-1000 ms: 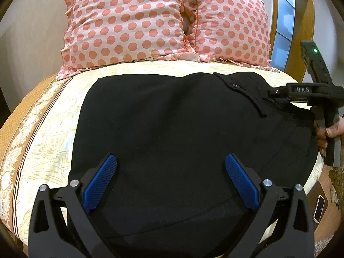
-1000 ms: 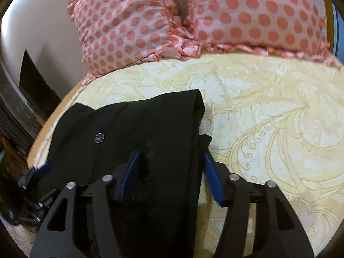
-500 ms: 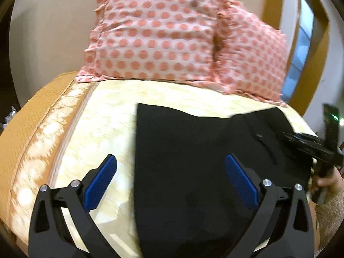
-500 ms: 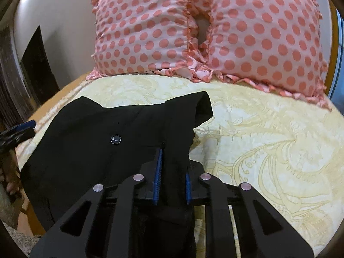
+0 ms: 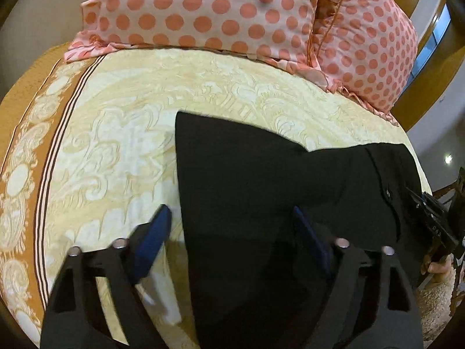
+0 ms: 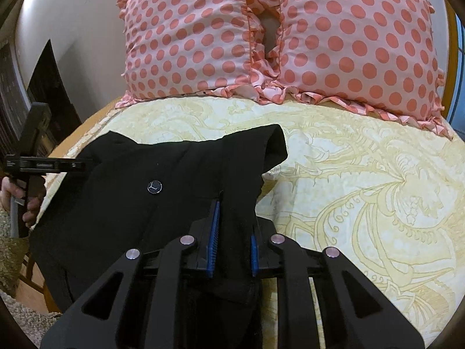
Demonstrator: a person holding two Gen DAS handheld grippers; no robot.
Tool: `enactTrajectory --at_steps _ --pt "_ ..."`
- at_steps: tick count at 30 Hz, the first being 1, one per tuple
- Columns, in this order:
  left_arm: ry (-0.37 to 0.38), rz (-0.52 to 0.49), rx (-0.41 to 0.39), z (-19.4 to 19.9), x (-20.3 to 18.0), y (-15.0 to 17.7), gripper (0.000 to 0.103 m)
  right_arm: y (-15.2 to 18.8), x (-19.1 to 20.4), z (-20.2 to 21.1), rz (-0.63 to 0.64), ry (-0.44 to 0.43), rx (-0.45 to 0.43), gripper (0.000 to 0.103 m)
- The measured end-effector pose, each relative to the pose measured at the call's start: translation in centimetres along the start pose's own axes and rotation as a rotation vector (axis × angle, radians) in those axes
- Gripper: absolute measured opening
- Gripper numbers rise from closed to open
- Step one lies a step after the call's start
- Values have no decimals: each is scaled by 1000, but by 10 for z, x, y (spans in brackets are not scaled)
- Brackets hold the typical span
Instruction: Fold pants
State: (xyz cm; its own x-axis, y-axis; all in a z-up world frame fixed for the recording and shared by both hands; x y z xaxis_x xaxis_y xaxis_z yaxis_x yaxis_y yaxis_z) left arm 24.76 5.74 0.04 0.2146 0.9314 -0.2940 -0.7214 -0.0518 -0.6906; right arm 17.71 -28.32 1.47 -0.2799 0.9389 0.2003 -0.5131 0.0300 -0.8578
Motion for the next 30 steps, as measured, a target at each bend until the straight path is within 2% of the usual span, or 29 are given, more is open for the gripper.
enactTrajectory --at_steps 2,5,8,13,16,21,24,26,30 --pt "13 3 9 2 -4 0 41 -2 -2 0 -20 -9 -4 18" --pt "-12 -52 1 7 -13 -5 18 -6 -4 1 -48 -30 -13 17" --pt "-31 -89 -14 14 -23 -13 11 -13 -6 3 -73 -52 -27 16" --pt "-53 -141 -47 24 -34 -31 10 -32 -7 -2 -80 -69 -52 15" --pt "-86 -179 -94 22 -41 -55 10 -51 -8 -12 -71 -62 -73 14" --pt "-158 -195 -204 -4 -39 -110 10 -97 -20 -53 -58 -23 -136 14" --pt "-178 -186 -245 -26 -32 -139 10 -116 -30 -82 -70 -3 -139 14" --pt "-212 -215 -240 -46 -28 -150 11 -121 -36 -107 -65 30 -112 14" --pt "-263 -198 -135 -93 -10 -143 14 -101 -50 -151 -120 109 28 15"
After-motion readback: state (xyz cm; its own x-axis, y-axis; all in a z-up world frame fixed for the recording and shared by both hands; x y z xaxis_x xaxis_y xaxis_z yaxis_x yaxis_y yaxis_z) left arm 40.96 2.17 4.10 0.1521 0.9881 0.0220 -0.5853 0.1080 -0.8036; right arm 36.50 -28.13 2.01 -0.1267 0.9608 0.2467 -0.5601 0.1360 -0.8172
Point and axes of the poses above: each gripper's, at about its wrist camera, not at the fingertips, and z roughly against the way its jaws point, x to its left, y to its underside, the point moved 2 cm from there along -z, roughly the way its jaws point, and after that the axes turned 14 degrees about -x, right-handed, at the moved point
